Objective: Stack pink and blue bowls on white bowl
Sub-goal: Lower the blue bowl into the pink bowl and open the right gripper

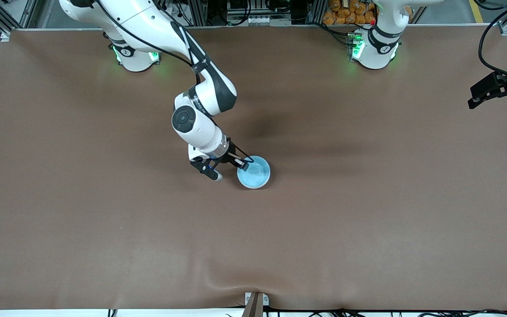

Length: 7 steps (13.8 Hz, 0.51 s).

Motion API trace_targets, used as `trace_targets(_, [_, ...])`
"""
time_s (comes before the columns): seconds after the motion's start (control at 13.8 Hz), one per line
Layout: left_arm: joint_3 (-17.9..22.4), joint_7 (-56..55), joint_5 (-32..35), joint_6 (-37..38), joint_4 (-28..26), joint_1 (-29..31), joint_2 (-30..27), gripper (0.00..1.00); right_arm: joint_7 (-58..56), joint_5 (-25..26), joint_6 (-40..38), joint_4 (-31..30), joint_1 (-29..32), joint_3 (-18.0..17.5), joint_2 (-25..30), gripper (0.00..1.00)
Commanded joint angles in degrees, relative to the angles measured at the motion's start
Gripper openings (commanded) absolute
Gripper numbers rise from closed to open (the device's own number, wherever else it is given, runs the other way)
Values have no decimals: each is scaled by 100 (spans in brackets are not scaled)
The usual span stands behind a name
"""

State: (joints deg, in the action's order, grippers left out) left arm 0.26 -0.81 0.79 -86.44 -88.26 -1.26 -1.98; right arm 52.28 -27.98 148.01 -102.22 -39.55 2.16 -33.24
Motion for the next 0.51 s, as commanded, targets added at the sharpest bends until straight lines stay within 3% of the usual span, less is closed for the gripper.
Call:
trace_targets(0.0, [-8, 46, 1, -75, -33, 38, -13, 100, -356, 73, -472, -8, 88, 379, 405, 100])
trace_targets(0.43, [-96, -60, -123, -48, -59, 47, -4, 100, -2904, 74, -2300, -69, 88, 2057, 1047, 100])
